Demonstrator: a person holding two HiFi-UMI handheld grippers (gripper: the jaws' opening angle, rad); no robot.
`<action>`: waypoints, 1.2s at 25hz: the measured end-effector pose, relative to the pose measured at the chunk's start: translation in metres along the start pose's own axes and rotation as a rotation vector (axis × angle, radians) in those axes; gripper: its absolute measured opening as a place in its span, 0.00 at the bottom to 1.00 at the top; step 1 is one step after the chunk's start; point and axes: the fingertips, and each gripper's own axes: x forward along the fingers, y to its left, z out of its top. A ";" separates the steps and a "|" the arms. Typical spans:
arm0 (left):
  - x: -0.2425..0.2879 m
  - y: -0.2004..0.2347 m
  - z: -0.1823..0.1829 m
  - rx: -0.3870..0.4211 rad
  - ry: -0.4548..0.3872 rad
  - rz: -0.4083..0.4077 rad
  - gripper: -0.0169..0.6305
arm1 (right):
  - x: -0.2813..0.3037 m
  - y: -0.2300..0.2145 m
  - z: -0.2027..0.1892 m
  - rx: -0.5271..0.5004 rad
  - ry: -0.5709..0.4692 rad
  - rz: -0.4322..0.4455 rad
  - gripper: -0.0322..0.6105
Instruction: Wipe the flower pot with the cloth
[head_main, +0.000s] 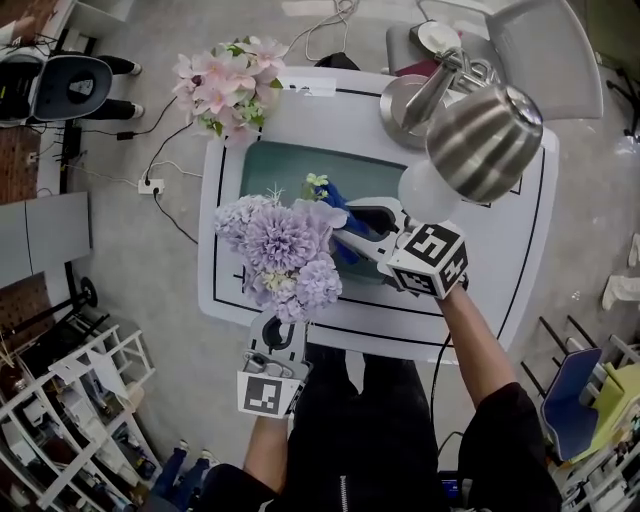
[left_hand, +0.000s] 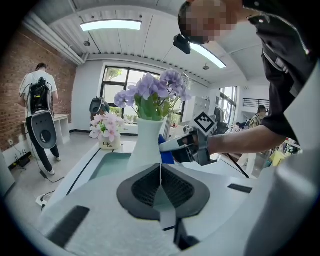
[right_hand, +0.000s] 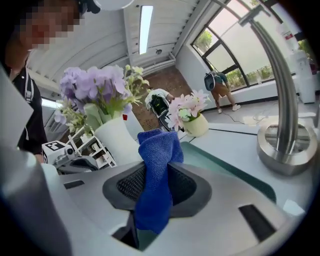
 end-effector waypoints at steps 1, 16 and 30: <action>-0.001 0.001 -0.001 0.001 0.000 0.003 0.05 | 0.001 -0.004 -0.007 0.002 0.017 -0.010 0.22; -0.002 -0.009 -0.004 0.000 -0.019 -0.041 0.05 | -0.042 0.053 0.013 -0.095 -0.243 -0.204 0.22; -0.043 0.036 -0.010 0.029 -0.074 -0.193 0.05 | -0.028 0.057 -0.048 0.104 -0.296 -0.481 0.22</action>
